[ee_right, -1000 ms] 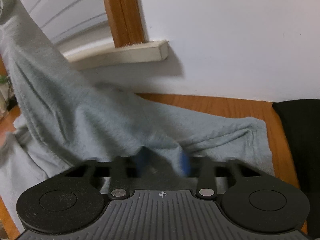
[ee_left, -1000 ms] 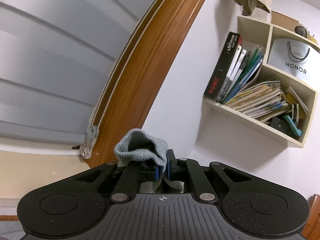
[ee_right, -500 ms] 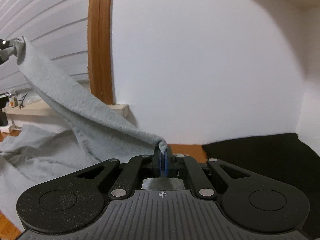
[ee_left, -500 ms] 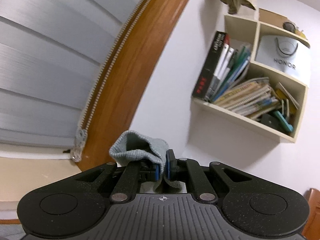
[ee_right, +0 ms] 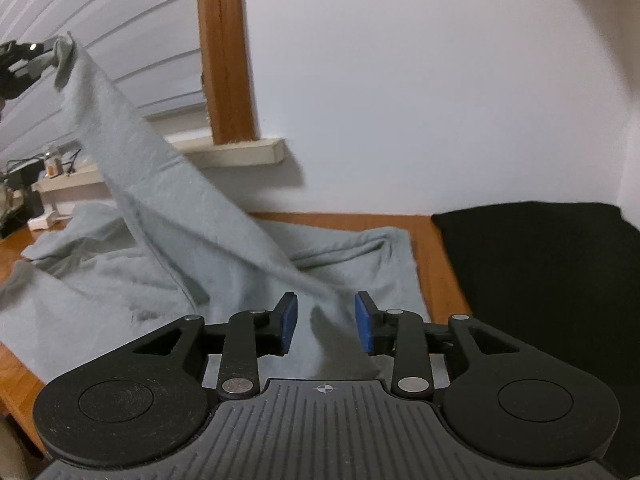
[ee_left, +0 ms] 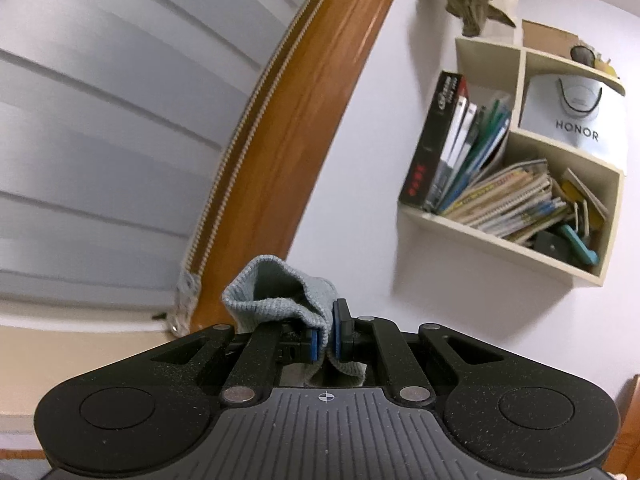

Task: Fold clothes
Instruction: 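Grasp the sweatshirt body with the right tool and lift while the left tool holds it raised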

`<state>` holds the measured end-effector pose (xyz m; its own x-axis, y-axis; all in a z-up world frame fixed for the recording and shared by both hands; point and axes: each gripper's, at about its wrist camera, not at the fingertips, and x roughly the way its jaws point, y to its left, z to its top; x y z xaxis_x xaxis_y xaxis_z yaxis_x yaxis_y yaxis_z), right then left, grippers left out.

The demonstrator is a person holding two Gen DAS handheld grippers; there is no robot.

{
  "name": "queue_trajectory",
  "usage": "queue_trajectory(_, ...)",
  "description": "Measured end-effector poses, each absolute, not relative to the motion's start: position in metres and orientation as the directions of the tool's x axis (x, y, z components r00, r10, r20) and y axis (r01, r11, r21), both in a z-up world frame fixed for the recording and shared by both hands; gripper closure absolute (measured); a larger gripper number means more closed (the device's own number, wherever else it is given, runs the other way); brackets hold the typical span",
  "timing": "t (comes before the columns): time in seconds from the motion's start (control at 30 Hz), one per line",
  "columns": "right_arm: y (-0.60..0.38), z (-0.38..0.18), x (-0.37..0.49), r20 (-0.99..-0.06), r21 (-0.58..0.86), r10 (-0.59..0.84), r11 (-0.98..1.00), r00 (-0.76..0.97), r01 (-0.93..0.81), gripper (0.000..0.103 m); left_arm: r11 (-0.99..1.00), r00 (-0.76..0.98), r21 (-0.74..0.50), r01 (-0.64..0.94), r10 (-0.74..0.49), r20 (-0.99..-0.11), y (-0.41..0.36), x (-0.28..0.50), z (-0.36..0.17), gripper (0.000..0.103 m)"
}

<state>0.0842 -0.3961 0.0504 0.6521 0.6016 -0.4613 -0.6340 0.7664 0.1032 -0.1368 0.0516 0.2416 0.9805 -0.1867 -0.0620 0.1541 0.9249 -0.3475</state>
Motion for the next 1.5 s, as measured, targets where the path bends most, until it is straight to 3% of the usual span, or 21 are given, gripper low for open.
queue_trajectory(0.17, -0.389, 0.04, 0.08, -0.509, 0.09, 0.611, 0.739, 0.607, -0.668, 0.061, 0.93, 0.982, -0.334, 0.153, -0.18, -0.051, 0.052, -0.141, 0.25, 0.095)
queue_trajectory(0.27, -0.386, 0.041, 0.078, -0.488, 0.124, 0.644, 0.72, 0.59, -0.683, 0.064, 0.933, 0.983, -0.329, 0.147, -0.174, -0.053, 0.05, -0.14, 0.252, 0.095)
queue_trajectory(0.37, -0.377, 0.047, 0.073, -0.456, 0.178, 0.706, 0.669, 0.542, -0.722, 0.089, 0.935, 0.983, -0.323, 0.146, -0.174, -0.06, 0.046, -0.137, 0.254, 0.095)
queue_trajectory(0.57, -0.313, 0.055, 0.059, -0.493, 0.145, 0.744, 0.581, 0.451, -0.801, 0.089, 0.938, 0.983, -0.314, 0.15, -0.176, -0.054, 0.036, -0.125, 0.26, 0.095)
queue_trajectory(0.8, -0.238, 0.049, 0.056, -0.591, 0.024, 0.658, 0.593, 0.467, -0.805, 0.086, 0.942, 0.984, -0.303, 0.146, -0.169, -0.051, 0.027, -0.118, 0.266, 0.095)
queue_trajectory(0.9, -0.228, 0.049, 0.057, -0.598, -0.018, 0.625, 0.615, 0.501, -0.788, 0.079, 0.943, 0.984, -0.3, 0.143, -0.167, -0.054, 0.026, -0.118, 0.266, 0.095)
queue_trajectory(1.37, -0.245, 0.043, 0.069, -0.62, -0.017, 0.582, 0.66, 0.526, -0.751, 0.076, 0.939, 0.984, -0.317, 0.136, -0.165, -0.065, 0.029, -0.111, 0.262, 0.095)
queue_trajectory(1.43, -0.237, 0.042, 0.071, -0.619, -0.019, 0.584, 0.657, 0.525, -0.754, 0.082, 0.939, 0.984, -0.314, 0.137, -0.166, -0.065, 0.028, -0.108, 0.263, 0.095)
queue_trajectory(1.47, -0.234, 0.042, 0.073, -0.612, -0.011, 0.592, 0.657, 0.525, -0.754, 0.097, 0.94, 0.984, -0.312, 0.138, -0.166, -0.064, 0.028, -0.107, 0.264, 0.095)
queue_trajectory(1.5, -0.23, 0.042, 0.076, -0.602, 0.004, 0.604, 0.656, 0.523, -0.755, 0.098, 0.941, 0.984, -0.308, 0.141, -0.167, -0.061, 0.027, -0.106, 0.265, 0.095)
